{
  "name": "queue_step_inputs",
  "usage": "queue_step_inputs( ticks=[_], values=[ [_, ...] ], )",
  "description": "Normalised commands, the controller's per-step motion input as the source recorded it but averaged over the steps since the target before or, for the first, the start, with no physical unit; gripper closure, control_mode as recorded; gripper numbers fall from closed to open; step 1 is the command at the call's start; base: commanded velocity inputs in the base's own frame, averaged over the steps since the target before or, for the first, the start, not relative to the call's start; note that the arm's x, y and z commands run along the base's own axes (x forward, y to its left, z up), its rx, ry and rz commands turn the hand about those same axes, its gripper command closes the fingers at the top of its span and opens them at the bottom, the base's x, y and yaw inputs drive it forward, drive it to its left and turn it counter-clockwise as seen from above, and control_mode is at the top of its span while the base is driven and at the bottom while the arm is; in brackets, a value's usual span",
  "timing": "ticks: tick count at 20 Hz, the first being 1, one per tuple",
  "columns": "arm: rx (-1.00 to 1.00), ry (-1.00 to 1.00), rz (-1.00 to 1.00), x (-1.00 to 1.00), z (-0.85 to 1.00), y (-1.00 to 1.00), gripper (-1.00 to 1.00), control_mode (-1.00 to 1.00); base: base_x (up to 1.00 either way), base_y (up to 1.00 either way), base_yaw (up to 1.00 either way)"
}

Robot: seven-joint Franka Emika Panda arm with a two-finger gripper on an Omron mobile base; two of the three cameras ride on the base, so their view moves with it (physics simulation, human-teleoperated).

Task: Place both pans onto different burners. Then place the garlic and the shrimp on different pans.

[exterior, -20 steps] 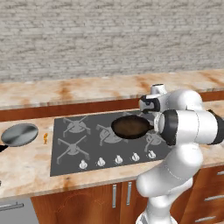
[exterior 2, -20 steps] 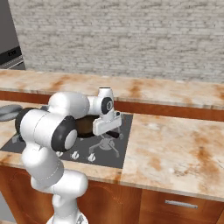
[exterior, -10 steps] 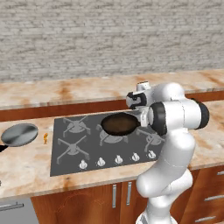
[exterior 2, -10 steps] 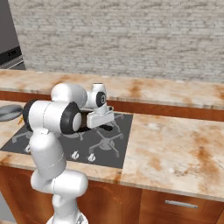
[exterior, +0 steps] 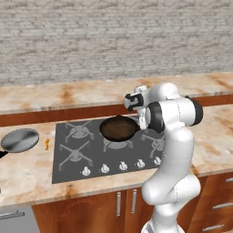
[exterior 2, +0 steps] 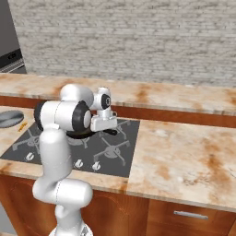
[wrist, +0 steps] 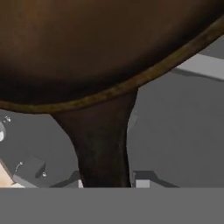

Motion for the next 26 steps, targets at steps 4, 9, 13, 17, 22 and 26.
queue_step_inputs(
  ticks=[4, 9, 13, 17, 22, 26],
  values=[
    [0.00, 0.11, 0.02, 0.18, -0.63, 0.38, 1.00, -1.00, 0.00, 0.00, 0.00],
    [-0.04, 0.03, 0.04, 0.04, -0.63, 0.48, 1.00, -1.00, 0.00, 0.00, 0.00],
    [-0.09, -0.06, 0.07, -0.04, -0.62, 0.41, 1.00, -1.00, 0.00, 0.00, 0.00],
    [-0.06, -0.22, 0.05, -0.26, -0.69, 0.30, 1.00, -1.00, 0.00, 0.00, 0.00],
    [-0.07, -0.19, 0.02, -0.12, -0.94, 0.37, 1.00, -1.00, 0.00, 0.00, 0.00],
    [-0.09, -0.14, 0.00, -0.08, -1.00, 0.52, 1.00, -1.00, 0.00, 0.00, 0.00]
  ],
)
